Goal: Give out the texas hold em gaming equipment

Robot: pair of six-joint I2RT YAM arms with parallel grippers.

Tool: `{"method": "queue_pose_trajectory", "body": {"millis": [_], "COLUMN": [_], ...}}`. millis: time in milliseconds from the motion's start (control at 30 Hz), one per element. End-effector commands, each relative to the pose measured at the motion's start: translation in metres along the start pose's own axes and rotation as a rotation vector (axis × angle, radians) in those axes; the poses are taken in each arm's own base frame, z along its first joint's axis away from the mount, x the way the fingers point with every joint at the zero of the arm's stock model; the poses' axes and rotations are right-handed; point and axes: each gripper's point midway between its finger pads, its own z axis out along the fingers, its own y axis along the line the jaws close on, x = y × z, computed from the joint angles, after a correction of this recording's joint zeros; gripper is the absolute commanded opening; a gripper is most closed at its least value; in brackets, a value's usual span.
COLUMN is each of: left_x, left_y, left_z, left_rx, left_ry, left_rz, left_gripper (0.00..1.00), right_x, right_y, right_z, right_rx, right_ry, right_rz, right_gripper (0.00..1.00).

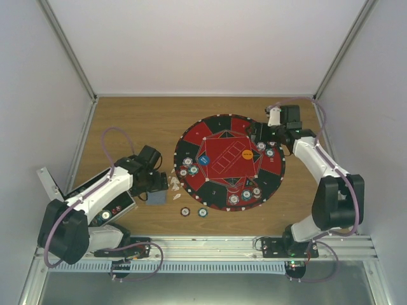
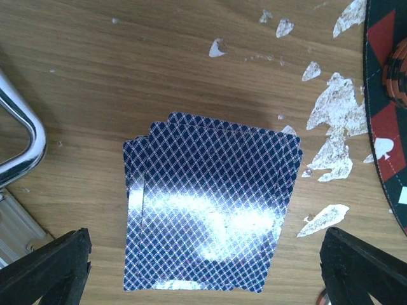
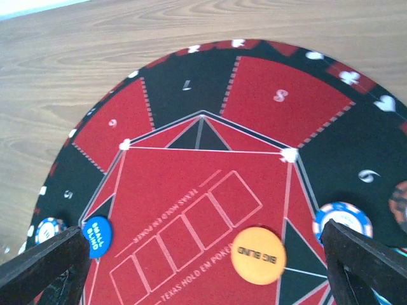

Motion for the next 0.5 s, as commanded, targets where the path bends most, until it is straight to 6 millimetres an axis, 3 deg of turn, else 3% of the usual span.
{"method": "queue_pose_trajectory", "body": {"millis": [0, 233, 467], "left_x": [0.006, 0.013, 0.017], "left_y": [-0.003, 0.002, -0.007], "left_z": [0.008, 0.019, 0.027], "left_rx": [0.005, -0.040, 0.001], "left_ry": [0.033, 0.088, 0.125], "left_rz": [0.027, 0.029, 0.062], "left_gripper": [0.99, 0.99, 0.99], "right_x": [-0.013, -0.013, -0.012], "right_y": [0.034, 0.055, 0.060], "right_z": [-0.001, 0.000, 0.003], "right_rx": [-0.072, -0.119, -0.138], "right_ry": [-0.028, -0.030, -0.024], "right_rz": [-0.136, -0.183, -0.199], "right_gripper": [1.00, 1.00, 1.00]}}
